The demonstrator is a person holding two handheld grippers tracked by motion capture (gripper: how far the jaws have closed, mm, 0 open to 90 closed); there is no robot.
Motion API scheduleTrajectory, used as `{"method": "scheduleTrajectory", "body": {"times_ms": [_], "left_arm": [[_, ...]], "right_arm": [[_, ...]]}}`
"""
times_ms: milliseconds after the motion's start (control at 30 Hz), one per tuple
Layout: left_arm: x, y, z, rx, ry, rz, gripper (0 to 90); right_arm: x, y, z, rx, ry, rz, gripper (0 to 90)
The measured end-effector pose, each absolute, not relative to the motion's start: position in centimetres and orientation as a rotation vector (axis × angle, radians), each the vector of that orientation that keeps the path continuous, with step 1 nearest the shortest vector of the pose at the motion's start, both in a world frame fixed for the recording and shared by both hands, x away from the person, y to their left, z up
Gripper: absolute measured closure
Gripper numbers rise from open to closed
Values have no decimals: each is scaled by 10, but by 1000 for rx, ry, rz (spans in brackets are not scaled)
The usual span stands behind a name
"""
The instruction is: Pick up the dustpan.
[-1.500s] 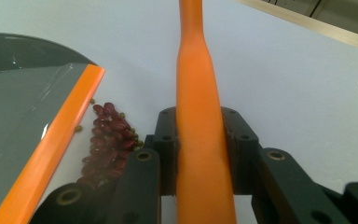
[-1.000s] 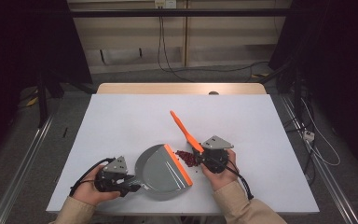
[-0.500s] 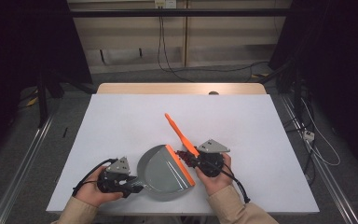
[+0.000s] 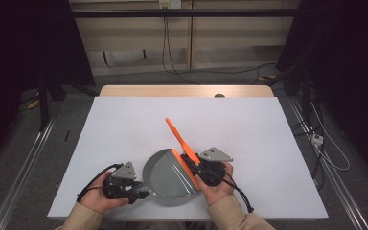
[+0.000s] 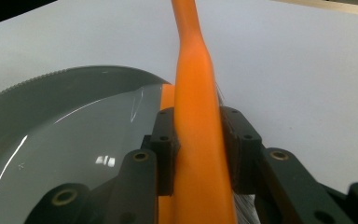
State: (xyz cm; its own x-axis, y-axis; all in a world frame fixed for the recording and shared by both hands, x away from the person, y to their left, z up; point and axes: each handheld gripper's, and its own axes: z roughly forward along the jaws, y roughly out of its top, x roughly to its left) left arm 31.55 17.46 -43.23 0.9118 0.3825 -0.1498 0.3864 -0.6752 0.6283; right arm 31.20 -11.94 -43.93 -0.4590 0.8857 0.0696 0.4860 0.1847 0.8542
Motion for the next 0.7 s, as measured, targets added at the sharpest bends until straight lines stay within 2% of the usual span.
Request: {"method": "scheduleTrajectory", "body": {"times_ms": [700], "left_arm": [[317, 175, -432, 2375, 556, -14, 622]], "right_arm": [[309, -106, -437, 1300, 2037, 1224, 693]]}}
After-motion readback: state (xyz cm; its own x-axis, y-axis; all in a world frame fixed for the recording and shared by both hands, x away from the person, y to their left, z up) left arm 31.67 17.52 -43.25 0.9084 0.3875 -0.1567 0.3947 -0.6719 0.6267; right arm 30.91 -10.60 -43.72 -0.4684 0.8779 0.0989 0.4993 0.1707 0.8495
